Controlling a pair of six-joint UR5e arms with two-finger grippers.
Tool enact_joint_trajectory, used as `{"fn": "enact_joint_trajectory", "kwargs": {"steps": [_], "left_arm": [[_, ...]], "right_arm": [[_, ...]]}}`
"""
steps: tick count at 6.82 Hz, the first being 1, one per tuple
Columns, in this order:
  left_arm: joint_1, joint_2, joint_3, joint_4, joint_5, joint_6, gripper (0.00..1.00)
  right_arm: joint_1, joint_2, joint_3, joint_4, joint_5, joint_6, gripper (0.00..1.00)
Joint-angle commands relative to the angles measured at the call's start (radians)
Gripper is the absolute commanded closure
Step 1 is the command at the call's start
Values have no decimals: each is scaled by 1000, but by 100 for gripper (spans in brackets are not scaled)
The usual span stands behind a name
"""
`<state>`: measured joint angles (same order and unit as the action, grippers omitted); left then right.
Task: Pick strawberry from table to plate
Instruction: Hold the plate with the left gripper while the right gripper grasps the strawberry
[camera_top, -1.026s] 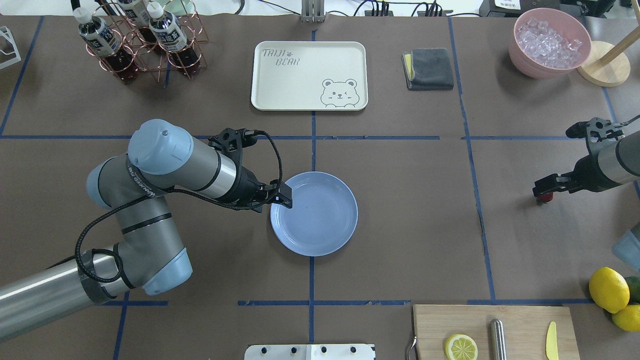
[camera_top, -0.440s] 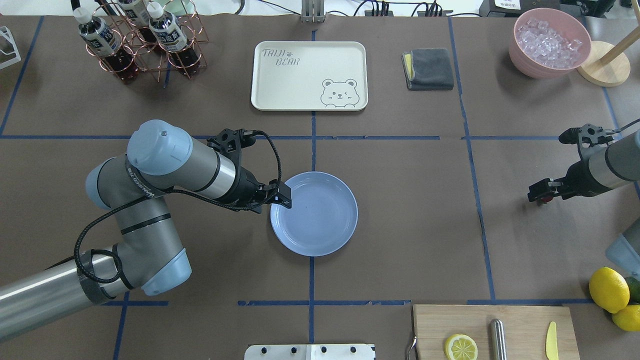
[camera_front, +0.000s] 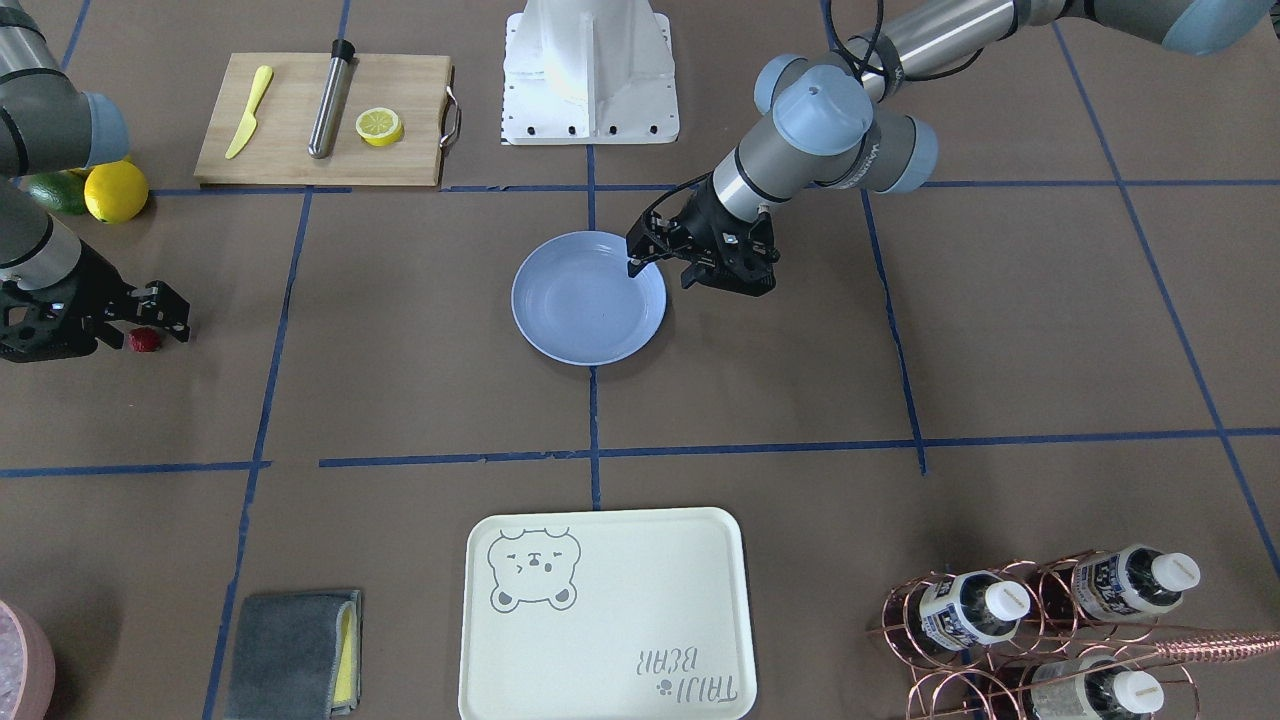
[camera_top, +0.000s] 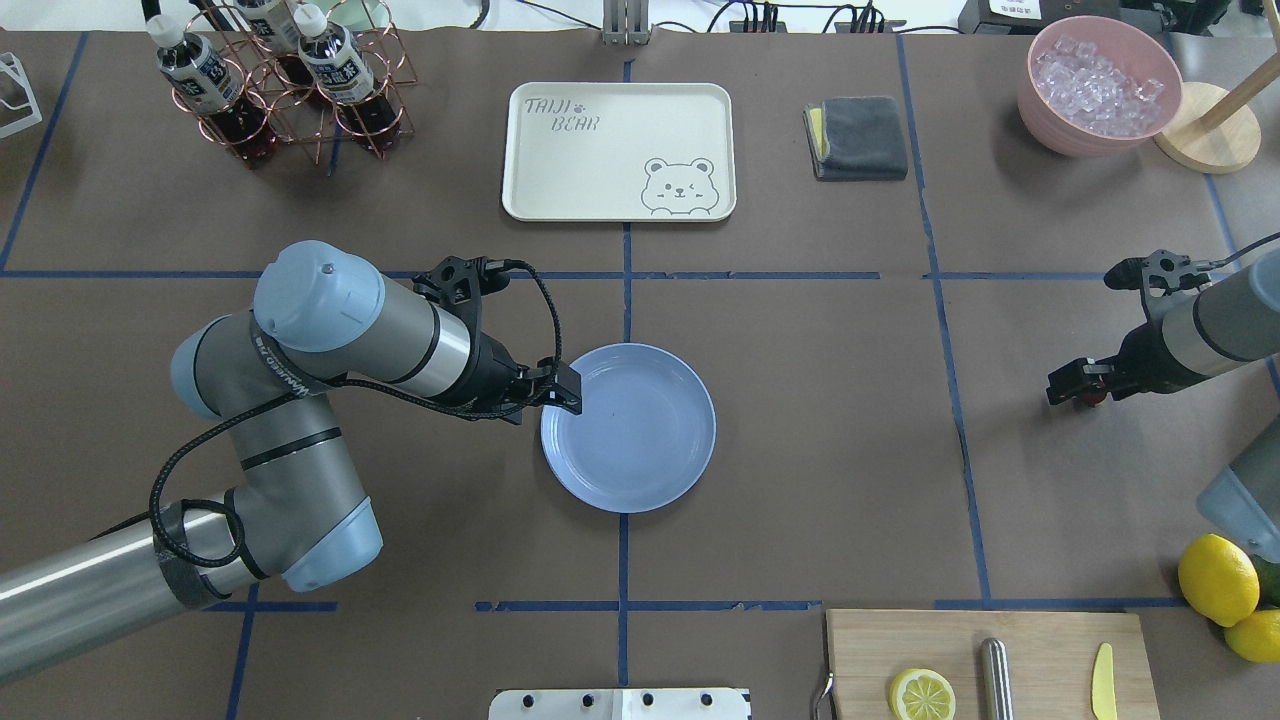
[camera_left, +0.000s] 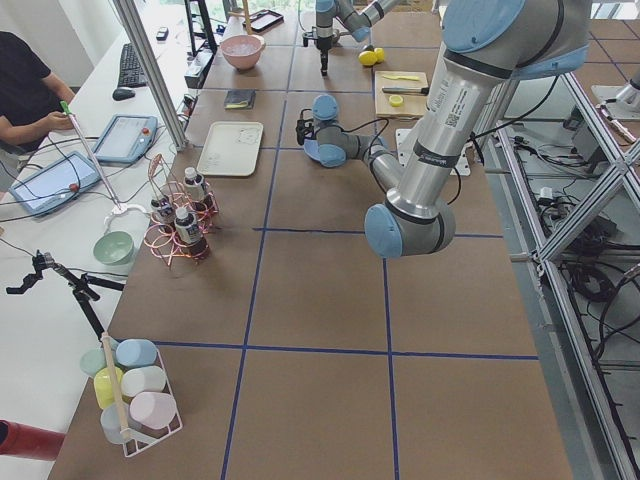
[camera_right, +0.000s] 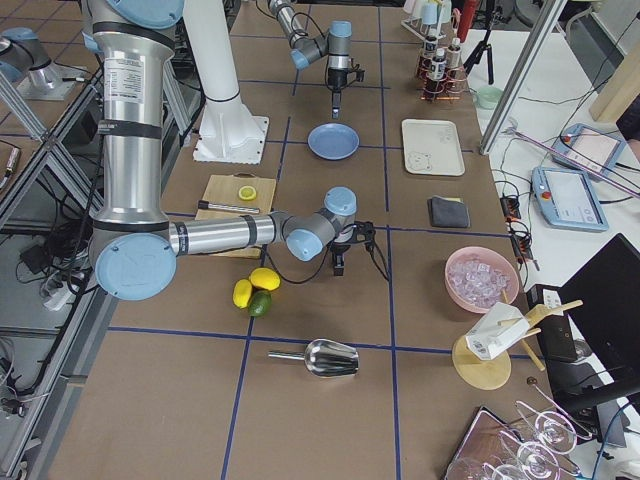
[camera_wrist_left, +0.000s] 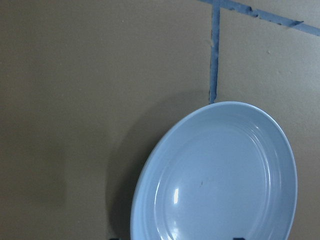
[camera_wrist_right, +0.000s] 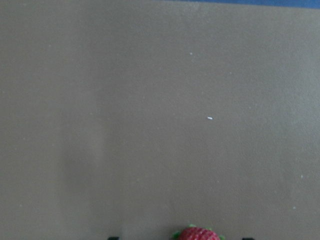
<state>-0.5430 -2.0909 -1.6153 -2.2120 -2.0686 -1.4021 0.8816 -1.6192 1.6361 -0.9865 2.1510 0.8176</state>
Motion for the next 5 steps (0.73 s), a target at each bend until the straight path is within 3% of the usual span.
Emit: {"fn": "enact_joint_trajectory", "kwargs": {"steps": [1, 2, 3, 4, 5], "left_arm": [[0, 0, -2, 0, 4, 0, 20], [0, 0, -2, 0, 5, 0, 20], [0, 0, -2, -2, 5, 0, 20], [0, 2, -8, 0, 5, 0, 20], [-2, 2, -14, 0, 5, 0, 20]], "right_arm": [[2, -1, 7, 0, 1, 8, 62], [3, -5, 16, 2, 3, 8, 79], [5, -8, 17, 5, 3, 3, 86], [7, -13, 24, 21, 3, 5, 100], [8, -21, 77, 22, 1, 9, 100]]}}
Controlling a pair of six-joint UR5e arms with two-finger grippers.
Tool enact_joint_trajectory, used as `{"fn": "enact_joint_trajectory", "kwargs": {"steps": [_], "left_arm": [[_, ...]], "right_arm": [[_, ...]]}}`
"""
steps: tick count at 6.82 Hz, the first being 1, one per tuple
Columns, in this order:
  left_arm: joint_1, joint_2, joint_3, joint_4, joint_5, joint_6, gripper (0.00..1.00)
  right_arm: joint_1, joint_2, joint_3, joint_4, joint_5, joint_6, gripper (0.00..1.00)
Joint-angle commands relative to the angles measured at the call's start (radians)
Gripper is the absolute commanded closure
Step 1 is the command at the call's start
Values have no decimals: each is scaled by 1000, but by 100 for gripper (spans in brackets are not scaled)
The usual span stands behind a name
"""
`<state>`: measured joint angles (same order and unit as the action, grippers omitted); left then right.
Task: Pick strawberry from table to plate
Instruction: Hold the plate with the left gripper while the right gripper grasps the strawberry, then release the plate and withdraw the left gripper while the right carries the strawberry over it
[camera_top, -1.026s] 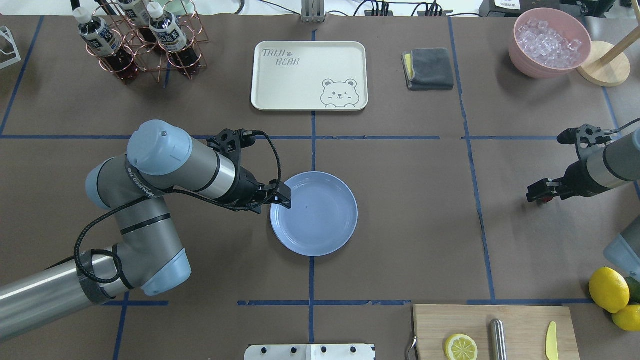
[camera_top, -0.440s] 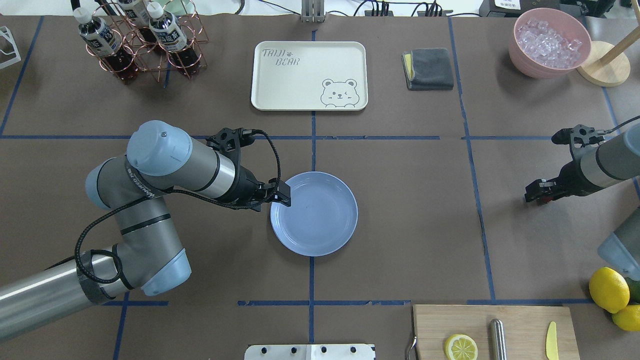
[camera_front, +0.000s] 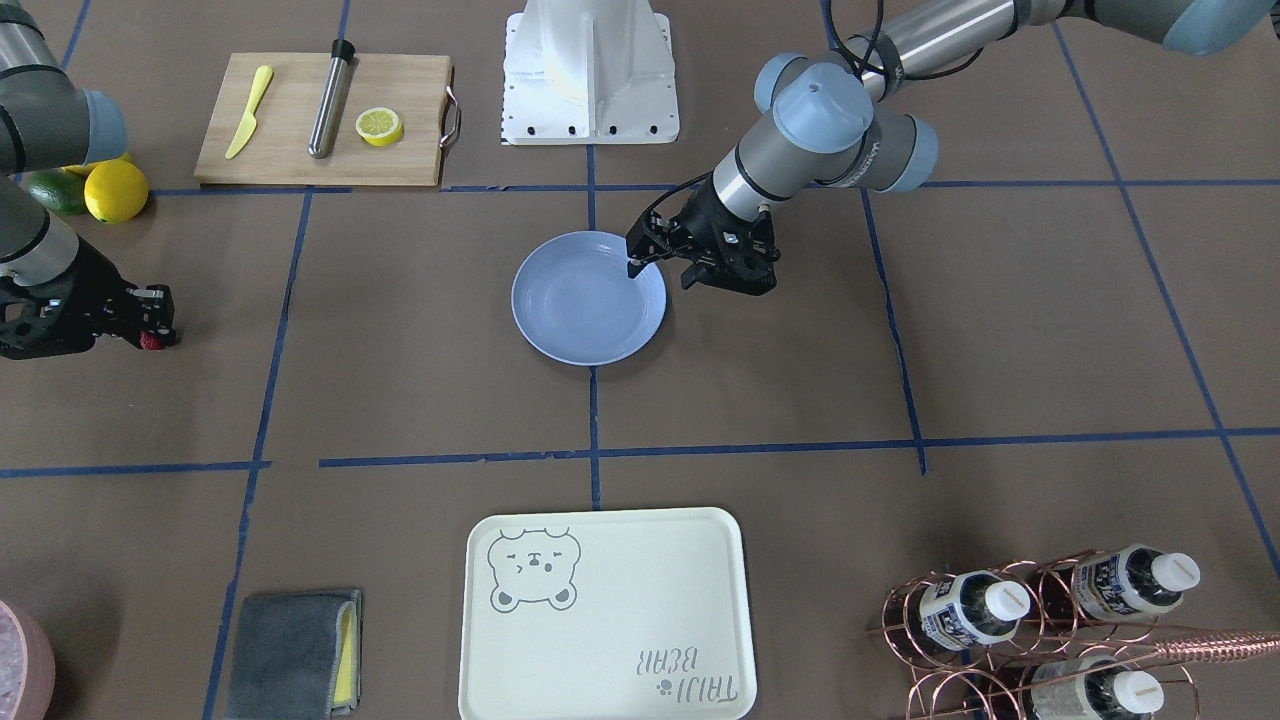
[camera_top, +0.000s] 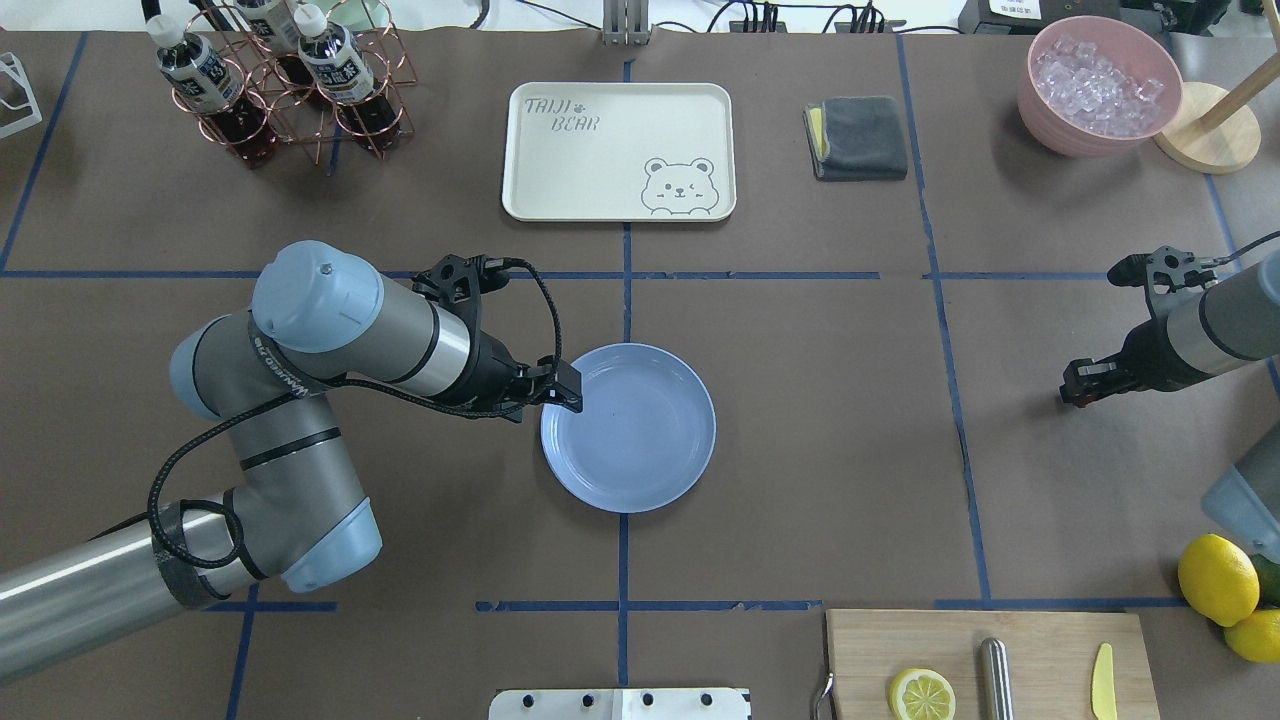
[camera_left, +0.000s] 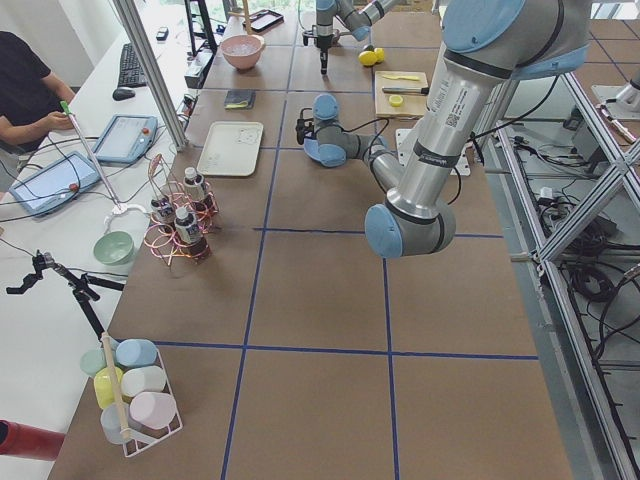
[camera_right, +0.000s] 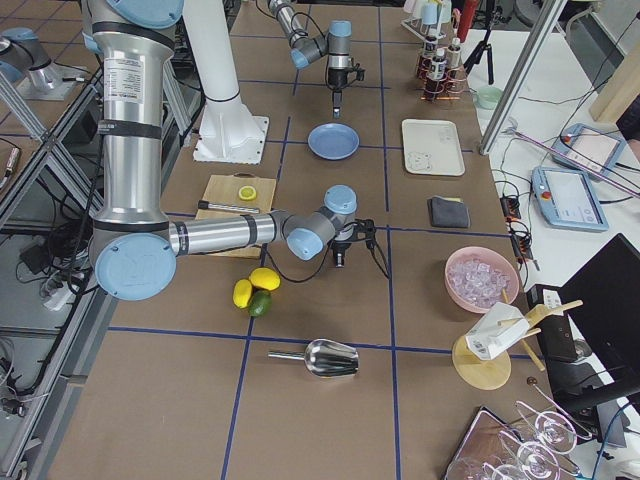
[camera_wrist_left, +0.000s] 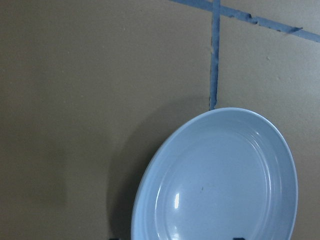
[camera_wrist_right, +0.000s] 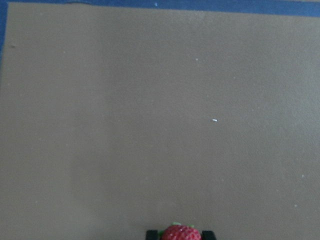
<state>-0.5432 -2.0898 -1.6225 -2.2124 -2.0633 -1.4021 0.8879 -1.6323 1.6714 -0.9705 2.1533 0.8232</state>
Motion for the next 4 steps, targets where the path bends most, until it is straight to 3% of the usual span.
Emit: {"fn": "enact_joint_trajectory", "kwargs": {"steps": [1, 3, 4], "left_arm": [[-3, 2, -16, 0, 0, 0, 20], [-27, 81, -110, -1, 0, 12, 20], [-65, 120, -134, -1, -9, 37, 20]], "right_arm": [[-1, -23, 130, -10, 2, 64, 100], [-120, 90, 206, -10, -28, 438, 100], [-232, 179, 218, -19, -118, 579, 100]]}}
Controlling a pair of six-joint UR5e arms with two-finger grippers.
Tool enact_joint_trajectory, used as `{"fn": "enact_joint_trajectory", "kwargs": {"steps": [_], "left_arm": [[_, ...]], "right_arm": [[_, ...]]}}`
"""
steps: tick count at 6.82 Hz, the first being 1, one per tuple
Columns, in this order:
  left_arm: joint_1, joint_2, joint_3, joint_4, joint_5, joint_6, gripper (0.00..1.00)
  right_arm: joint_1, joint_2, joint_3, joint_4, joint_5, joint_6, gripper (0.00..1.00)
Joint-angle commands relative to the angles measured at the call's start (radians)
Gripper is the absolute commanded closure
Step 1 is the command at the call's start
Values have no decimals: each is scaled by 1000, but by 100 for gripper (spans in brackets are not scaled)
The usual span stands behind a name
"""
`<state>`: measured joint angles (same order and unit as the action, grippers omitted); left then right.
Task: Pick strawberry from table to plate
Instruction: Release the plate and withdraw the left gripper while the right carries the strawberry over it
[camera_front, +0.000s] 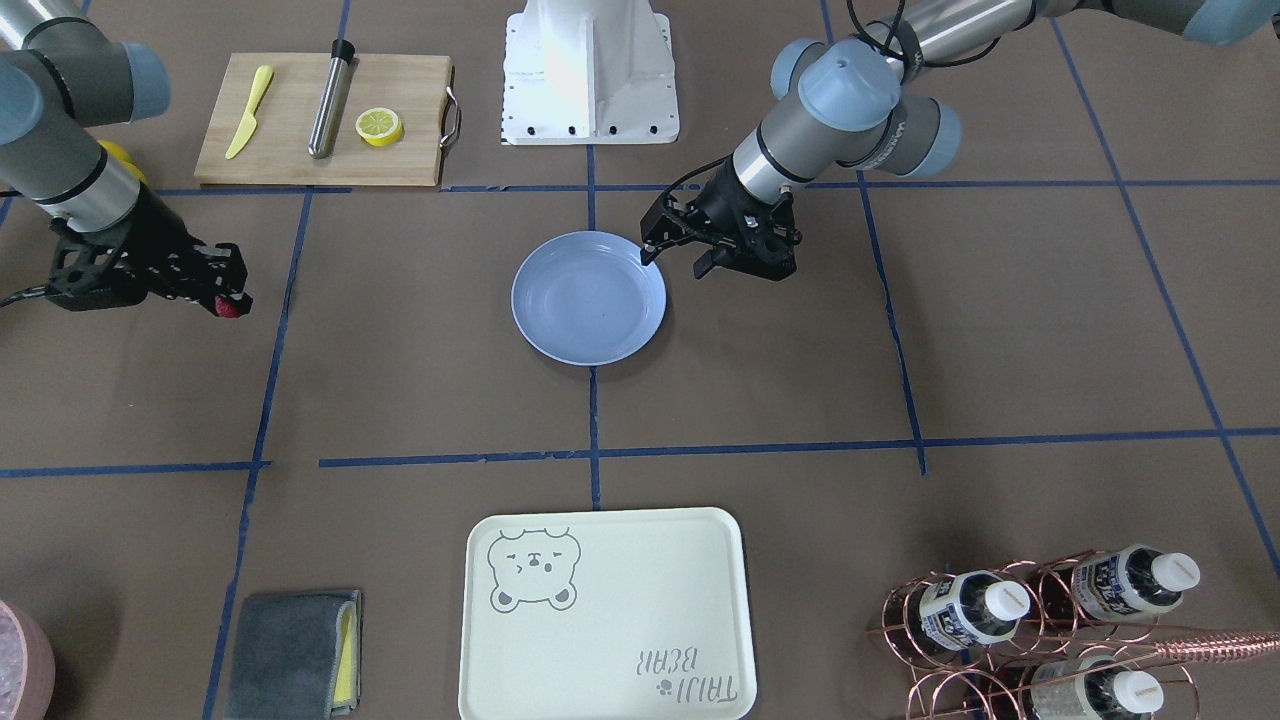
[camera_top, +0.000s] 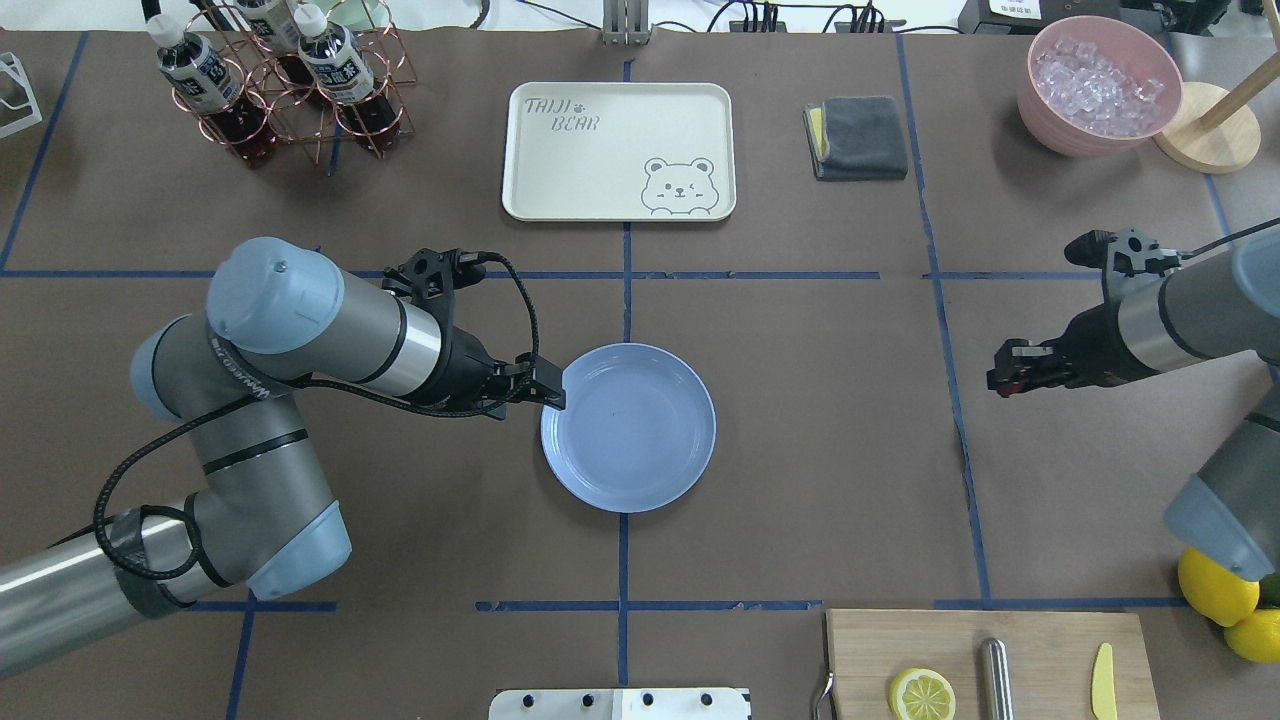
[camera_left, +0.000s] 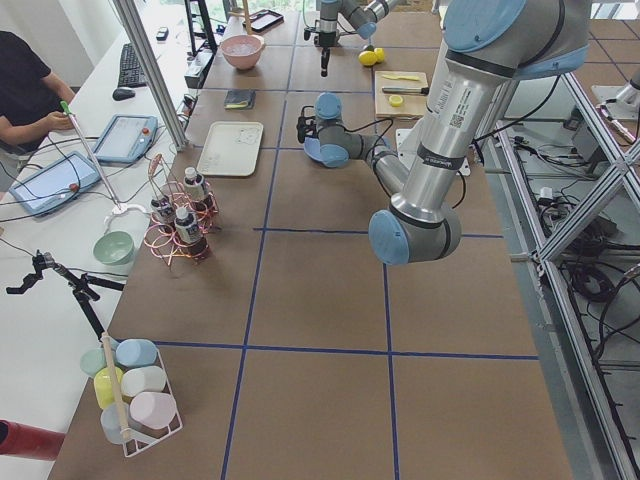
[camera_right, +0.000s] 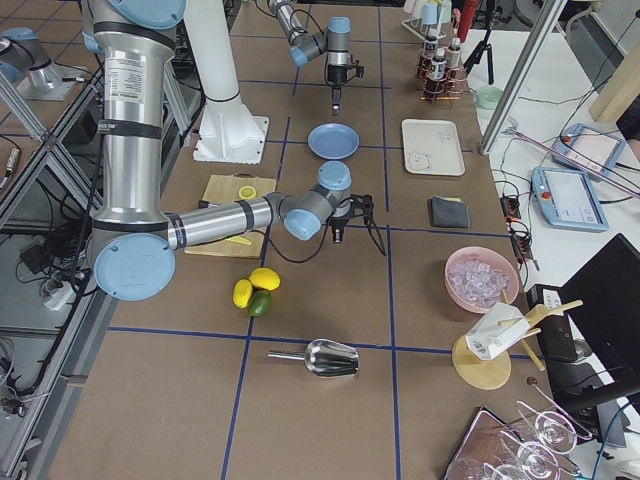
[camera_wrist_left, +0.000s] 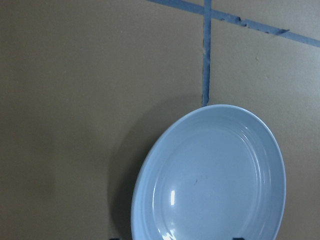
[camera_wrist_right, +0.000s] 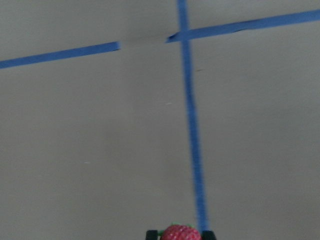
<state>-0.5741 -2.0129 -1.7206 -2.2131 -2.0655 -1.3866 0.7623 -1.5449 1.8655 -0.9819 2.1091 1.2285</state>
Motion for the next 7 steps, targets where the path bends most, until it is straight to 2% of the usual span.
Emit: {"fn": "enact_joint_trajectory", "kwargs": {"steps": [1, 3, 4, 7], "left_arm": [[-62, 110, -80, 0, -11, 108, 20], [-128, 245, -160, 1, -15, 231, 21], [-142, 273, -169, 0, -15, 247, 21], [-248, 383, -201, -2, -65, 403, 21]], "right_arm": [[-188, 208, 26, -123, -183, 256, 100], [-349, 461, 6, -428, -353, 381, 100], [-365, 565, -67, -464, -368, 440, 100], [-380, 704, -271, -463, -402, 430, 100]]}}
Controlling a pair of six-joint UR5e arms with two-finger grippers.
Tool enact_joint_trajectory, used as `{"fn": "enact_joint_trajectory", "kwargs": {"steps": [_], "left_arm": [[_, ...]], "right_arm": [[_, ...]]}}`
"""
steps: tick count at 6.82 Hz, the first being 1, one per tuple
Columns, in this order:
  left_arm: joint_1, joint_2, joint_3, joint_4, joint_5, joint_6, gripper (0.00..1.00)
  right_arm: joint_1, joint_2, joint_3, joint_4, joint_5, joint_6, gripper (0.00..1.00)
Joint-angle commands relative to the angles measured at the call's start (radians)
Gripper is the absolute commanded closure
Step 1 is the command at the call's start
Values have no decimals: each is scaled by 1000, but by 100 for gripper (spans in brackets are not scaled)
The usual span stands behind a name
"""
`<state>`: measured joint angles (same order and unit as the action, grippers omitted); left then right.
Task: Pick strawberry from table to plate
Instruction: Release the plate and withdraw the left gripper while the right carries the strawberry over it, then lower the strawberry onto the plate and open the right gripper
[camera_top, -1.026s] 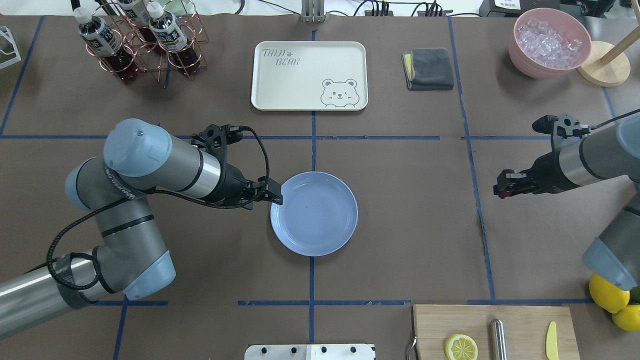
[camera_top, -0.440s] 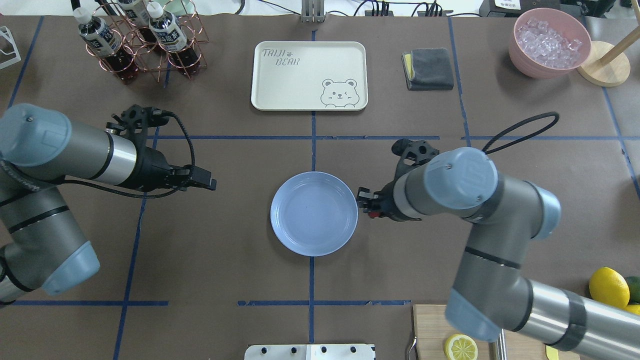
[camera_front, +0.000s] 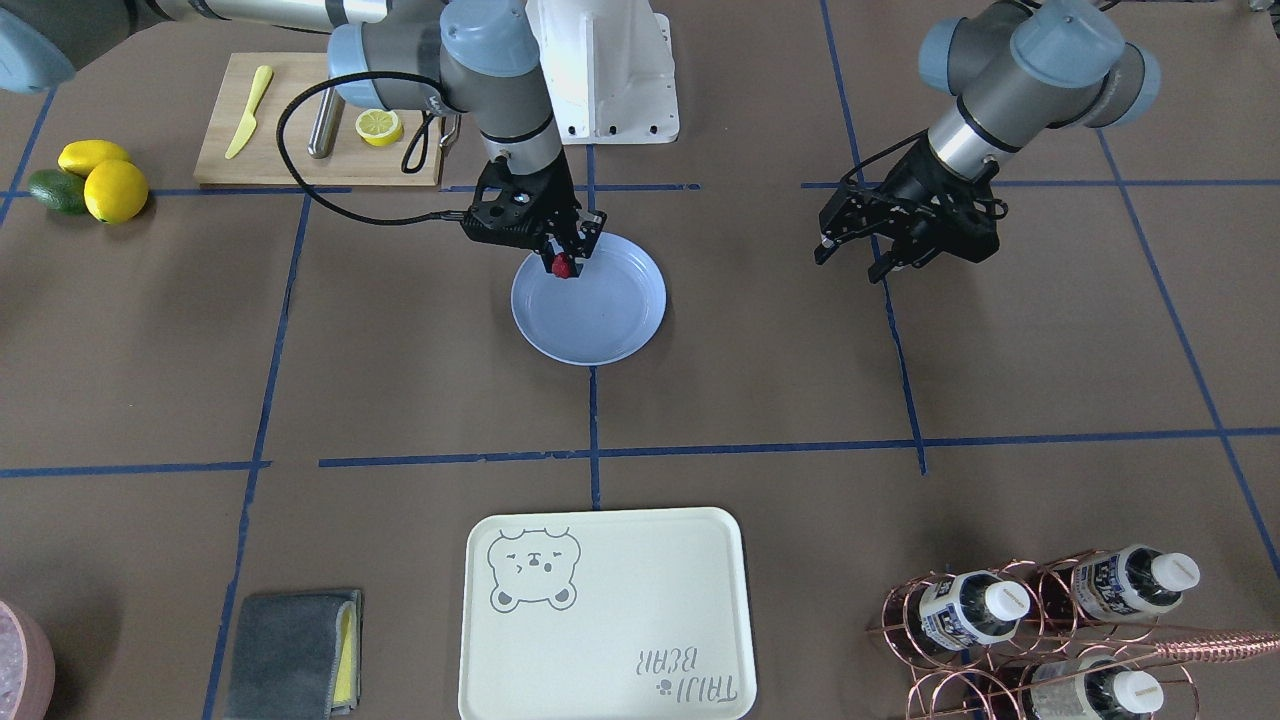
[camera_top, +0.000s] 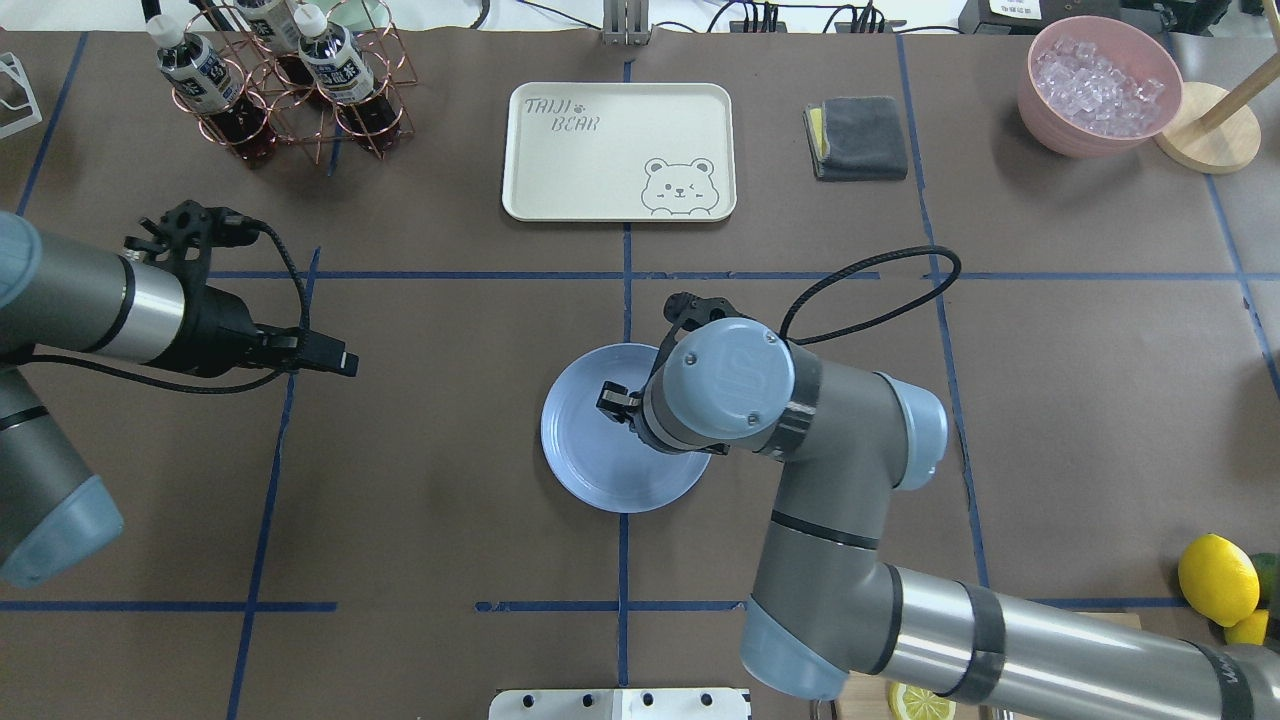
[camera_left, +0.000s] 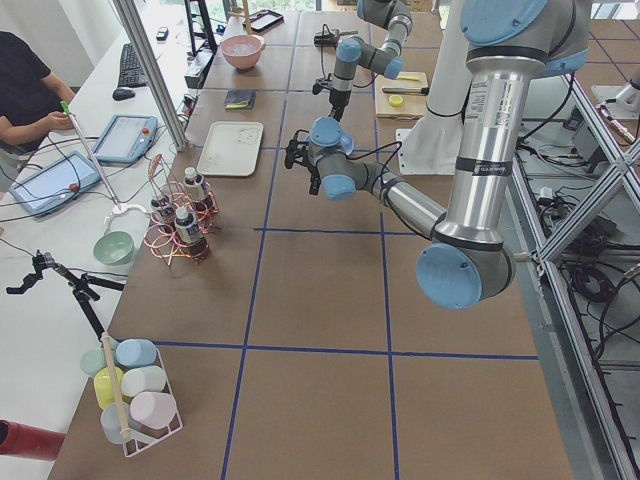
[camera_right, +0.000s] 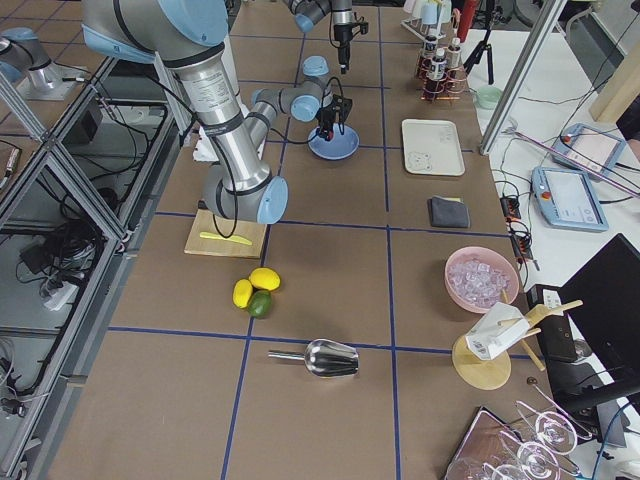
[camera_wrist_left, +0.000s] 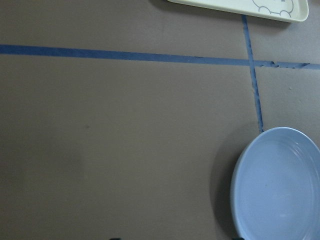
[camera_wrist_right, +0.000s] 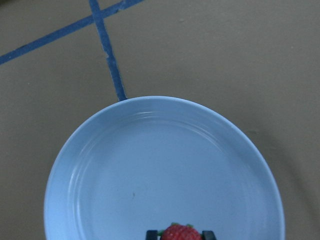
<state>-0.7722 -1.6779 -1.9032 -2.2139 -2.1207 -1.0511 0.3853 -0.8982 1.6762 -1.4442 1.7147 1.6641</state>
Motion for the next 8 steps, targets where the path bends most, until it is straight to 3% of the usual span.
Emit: {"fn": "enact_joint_trajectory", "kwargs": {"steps": [1, 3, 8], "left_arm": [[-55, 53, -19, 0, -10, 77, 20], [-55, 52, -19, 0, -10, 77, 20], [-55, 50, -17, -1, -10, 77, 20]], "right_arm": [[-8, 68, -111, 1, -7, -9, 100], [-11, 114, -185, -1, -9, -16, 100], [-8, 104, -176, -21, -7, -23, 100]]}}
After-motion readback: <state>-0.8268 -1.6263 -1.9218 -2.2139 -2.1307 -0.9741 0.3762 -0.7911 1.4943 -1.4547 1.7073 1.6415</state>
